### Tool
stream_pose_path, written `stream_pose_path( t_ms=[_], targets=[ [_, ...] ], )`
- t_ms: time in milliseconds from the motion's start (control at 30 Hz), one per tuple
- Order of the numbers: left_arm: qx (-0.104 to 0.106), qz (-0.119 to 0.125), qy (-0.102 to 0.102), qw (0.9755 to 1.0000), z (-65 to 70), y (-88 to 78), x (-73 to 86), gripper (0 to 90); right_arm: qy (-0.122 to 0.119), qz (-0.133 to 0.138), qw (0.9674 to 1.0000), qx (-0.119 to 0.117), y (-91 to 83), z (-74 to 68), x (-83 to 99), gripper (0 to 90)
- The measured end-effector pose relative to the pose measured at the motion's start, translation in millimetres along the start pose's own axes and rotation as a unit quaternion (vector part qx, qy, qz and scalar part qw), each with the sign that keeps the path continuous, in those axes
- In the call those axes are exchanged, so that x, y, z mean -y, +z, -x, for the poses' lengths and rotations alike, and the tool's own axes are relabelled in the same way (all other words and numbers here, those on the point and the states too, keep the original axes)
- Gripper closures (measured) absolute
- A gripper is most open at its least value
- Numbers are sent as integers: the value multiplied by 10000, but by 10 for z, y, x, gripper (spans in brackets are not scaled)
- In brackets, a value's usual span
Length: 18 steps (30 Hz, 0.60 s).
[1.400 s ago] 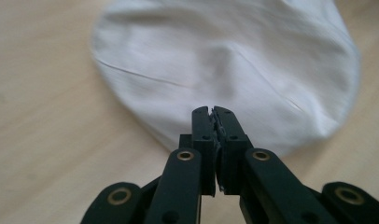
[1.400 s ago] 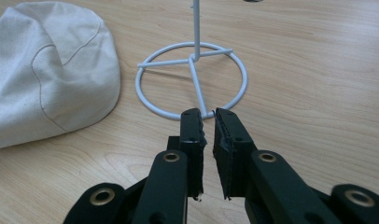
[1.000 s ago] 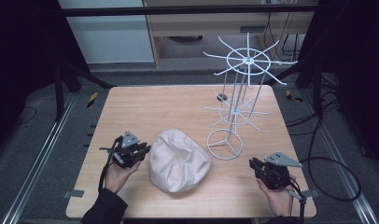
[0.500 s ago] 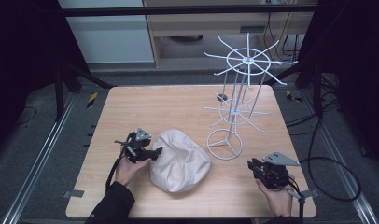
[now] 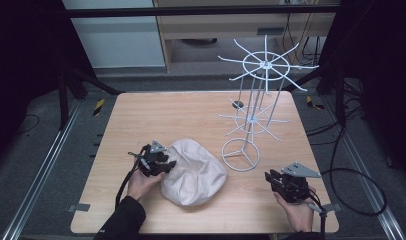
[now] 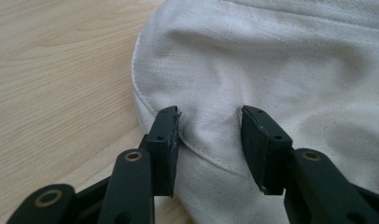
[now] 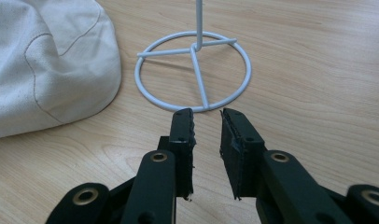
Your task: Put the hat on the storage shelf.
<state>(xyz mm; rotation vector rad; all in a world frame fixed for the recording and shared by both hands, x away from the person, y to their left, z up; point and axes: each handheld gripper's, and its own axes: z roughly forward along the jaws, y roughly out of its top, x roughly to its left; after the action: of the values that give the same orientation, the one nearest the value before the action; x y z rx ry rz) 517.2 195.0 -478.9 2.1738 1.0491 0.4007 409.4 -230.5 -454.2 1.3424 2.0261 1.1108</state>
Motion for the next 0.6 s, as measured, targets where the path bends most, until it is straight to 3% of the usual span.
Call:
stream_pose_path(
  t_ms=[200, 333, 467, 600],
  targets=[
    [-25, -77, -17, 10000, 20, -36, -19, 640, 10, 6, 10000, -3, -7, 1, -2, 743],
    [-149, -46, 24, 9999, 61, -97, -28, 734, -18, 26, 10000, 36, -10, 12, 0, 746],
    [-77, -9, -146, 9999, 61, -164, -25, 825, 14, 15, 10000, 20, -15, 11, -2, 748],
    [-92, -2, -198, 9998, 35, -212, 12, 845, -2, 33, 10000, 27, -14, 15, -1, 750]
  ],
)
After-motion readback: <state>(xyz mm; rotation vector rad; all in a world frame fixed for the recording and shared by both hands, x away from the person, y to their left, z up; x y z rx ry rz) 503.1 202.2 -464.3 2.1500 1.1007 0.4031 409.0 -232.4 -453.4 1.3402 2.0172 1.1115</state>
